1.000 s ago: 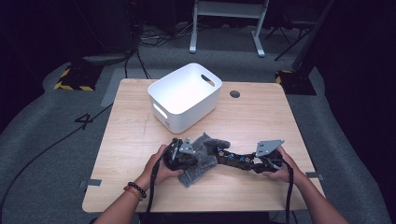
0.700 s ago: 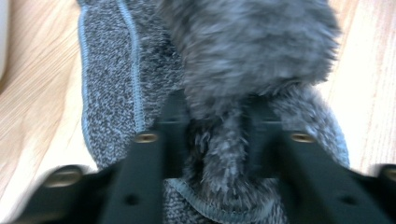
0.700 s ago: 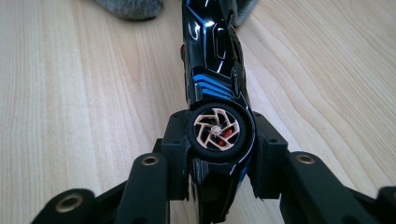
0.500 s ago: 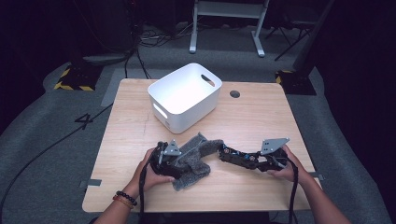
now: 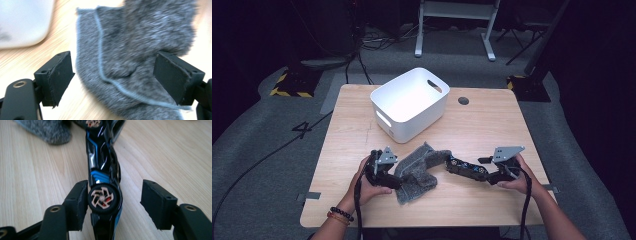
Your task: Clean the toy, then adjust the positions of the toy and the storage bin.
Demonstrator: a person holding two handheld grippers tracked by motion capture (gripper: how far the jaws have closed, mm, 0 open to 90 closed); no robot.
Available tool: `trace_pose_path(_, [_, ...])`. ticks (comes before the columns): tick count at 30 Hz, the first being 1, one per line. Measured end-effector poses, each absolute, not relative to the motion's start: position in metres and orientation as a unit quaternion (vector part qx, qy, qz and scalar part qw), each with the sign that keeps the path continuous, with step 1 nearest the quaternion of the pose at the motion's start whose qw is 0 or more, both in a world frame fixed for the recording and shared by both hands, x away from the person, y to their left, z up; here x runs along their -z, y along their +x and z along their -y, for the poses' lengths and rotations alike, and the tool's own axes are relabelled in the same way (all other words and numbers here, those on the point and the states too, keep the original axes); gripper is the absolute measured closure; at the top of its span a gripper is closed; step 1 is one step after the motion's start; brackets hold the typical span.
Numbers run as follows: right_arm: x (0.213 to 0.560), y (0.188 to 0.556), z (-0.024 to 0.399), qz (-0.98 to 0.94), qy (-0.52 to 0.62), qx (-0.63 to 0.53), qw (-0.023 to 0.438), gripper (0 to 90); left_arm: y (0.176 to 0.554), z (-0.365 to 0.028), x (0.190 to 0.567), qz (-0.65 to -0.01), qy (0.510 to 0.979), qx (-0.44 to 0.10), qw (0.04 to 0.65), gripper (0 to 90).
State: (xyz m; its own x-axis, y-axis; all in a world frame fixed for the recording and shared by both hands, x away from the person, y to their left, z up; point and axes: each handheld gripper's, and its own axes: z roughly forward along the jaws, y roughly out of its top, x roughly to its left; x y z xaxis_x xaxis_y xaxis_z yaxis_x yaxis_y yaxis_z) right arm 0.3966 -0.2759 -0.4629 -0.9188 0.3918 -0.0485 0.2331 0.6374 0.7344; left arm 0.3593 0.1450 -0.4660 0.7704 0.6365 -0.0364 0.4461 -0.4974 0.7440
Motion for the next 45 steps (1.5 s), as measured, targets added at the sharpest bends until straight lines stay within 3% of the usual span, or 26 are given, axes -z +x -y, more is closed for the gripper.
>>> trace_pose_path(6, [0.462,0.397,0.264,-0.899,0.169,-0.388,0.111,33.7,0.357,-0.163,0.455,-0.352,0.822,-0.154,0.421,16.8])
trace_pose_path(11, [0.465,0.397,0.257,-0.905,0.164,-0.376,0.111,35.5,0.357,-0.171,0.444,-0.373,0.797,-0.170,0.443,16.9])
trace_pose_path(21, [0.470,0.399,0.252,-0.912,0.157,-0.365,0.105,57.4,0.366,-0.174,0.412,-0.413,0.746,-0.206,0.480,17.0])
trace_pose_path(45, [0.471,0.393,0.255,-0.920,0.144,-0.350,0.101,57.7,0.416,-0.153,0.381,-0.466,0.690,-0.250,0.494,16.2])
